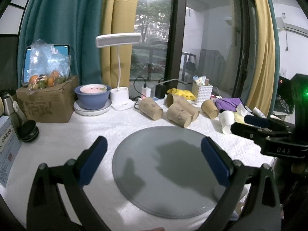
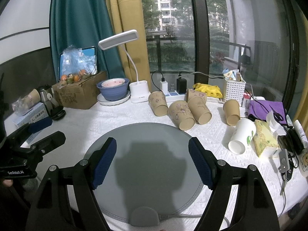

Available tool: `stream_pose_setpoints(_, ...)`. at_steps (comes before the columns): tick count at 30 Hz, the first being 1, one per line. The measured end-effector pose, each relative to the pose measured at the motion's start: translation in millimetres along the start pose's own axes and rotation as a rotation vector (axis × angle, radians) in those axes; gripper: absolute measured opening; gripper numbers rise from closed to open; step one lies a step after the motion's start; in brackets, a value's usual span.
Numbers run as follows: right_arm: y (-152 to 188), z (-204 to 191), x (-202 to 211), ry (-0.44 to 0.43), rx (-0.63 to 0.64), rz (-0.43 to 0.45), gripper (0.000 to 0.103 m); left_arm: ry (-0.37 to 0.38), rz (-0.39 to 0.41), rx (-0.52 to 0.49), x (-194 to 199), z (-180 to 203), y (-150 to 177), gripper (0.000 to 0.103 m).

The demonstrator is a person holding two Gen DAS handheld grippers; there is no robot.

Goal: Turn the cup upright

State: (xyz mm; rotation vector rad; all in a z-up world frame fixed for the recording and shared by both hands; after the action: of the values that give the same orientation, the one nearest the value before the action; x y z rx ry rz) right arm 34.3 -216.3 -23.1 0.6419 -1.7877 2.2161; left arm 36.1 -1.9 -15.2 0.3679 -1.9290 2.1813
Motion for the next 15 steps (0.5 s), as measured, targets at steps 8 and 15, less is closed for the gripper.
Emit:
stream_pose_setpoints(8,0.2,0.3,0.0,-0.001,0.0,0.001,0.08,0.001,0.0,0.001,0.1,-0.4,0.3,0.099)
stream_pose_setpoints(15,0.4,0.1,-0.3,0.0,0.0,0.0,0.08,0.004,0.0,-0.001,0.6,7.9,4.1,0.099)
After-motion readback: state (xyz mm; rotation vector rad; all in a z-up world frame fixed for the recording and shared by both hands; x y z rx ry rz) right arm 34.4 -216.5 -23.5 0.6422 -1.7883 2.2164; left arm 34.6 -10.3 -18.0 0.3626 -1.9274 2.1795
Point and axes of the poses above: each gripper's, at about its wrist camera, not at the fingertips, and x roughly against the way its jaws point, z to its right, y to its underside, the point moved 4 cm from there along -x, roughly the way its jaws point, and after that the axes turned 4 degrees about z, right-handed, at the moved point
